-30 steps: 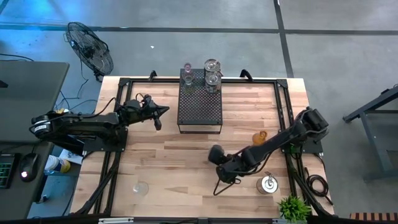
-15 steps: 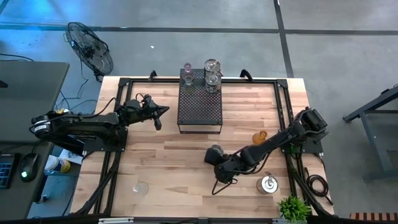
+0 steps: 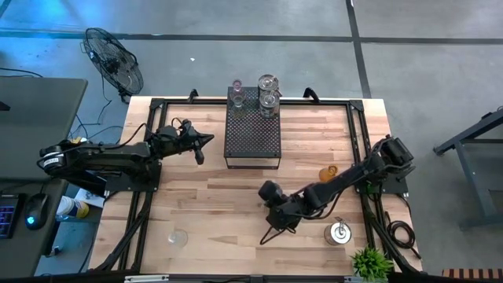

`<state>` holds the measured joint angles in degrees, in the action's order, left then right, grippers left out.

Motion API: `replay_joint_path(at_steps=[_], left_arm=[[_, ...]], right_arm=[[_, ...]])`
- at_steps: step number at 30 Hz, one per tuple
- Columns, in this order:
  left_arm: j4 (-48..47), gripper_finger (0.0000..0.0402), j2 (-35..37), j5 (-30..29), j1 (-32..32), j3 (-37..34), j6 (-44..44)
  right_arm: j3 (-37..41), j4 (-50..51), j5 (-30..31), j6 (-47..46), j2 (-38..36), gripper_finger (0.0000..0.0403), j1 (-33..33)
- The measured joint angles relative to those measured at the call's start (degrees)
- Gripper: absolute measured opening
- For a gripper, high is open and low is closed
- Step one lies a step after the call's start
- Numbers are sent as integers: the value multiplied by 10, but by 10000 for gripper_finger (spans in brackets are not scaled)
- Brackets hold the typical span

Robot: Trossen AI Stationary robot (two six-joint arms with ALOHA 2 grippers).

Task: Pick & Place candle stick holders
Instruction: Put the scented candle holder on the shelf, then put the green scented candle holder on the shelf

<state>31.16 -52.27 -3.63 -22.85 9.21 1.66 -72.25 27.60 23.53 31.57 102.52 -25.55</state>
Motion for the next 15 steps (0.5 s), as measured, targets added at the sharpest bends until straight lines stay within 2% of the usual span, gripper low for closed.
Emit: replay_joint_path(at_steps=[4, 10, 15], left_arm=[[0, 0, 0, 1, 0, 0, 0], [0, 0, 0, 1, 0, 0, 0], [0, 0, 0, 1, 0, 0, 0]], right_arm=[[0, -23, -2, -64, 0, 2, 14], [0, -25, -23, -97, 0, 6, 28], [0, -36, -23, -163, -6, 3, 53]])
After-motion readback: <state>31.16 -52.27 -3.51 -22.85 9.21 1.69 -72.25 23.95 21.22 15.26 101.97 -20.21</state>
